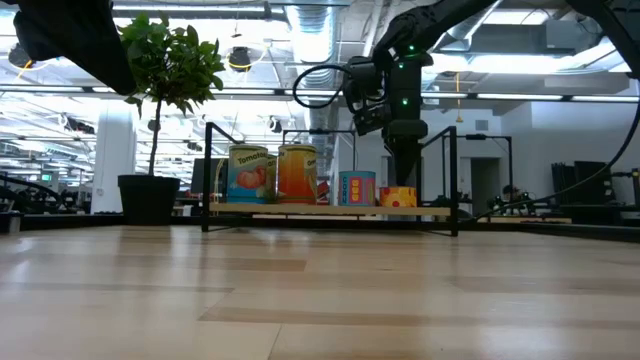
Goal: Pick and place cans onto a shelf
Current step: Put the canned orange on the shelf
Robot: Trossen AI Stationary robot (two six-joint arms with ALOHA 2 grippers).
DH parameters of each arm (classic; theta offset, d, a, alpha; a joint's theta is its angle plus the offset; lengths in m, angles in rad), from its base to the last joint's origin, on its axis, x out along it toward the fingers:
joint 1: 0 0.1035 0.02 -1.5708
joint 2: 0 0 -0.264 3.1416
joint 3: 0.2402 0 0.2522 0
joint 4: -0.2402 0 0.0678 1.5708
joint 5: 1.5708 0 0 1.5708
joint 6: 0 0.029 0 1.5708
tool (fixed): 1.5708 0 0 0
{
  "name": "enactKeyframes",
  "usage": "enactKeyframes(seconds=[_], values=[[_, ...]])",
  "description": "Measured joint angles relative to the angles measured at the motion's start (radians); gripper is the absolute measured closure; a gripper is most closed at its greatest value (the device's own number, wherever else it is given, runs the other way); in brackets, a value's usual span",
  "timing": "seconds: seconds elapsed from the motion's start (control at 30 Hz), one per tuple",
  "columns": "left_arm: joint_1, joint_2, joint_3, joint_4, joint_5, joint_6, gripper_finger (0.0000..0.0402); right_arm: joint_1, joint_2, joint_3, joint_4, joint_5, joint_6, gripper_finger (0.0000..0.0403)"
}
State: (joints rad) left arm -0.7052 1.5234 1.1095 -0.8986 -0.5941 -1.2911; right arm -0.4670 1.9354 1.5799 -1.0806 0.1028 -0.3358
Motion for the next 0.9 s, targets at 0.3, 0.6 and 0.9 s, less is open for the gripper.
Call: enactKeyframes(seconds=[0.3, 0.6, 0.9], values=[[0.000, 0.000, 0.000, 0.000, 0.000, -0.002, 0.0401, 0.000, 0.000, 0.000, 0.016, -0.001, 0.026, 0.0310], [0.000, 0.000, 0.000, 0.000, 0.001, 0.001, 0.0401, 0.000, -0.005, -0.081, 0.069, 0.002, 0.068, 0.0310], [0.000, 0.000, 0.000, 0.000, 0.003, -0.001, 0.0401, -0.013, -0.004, -0.083, 0.051, 0.007, 0.077, 0.0310]])
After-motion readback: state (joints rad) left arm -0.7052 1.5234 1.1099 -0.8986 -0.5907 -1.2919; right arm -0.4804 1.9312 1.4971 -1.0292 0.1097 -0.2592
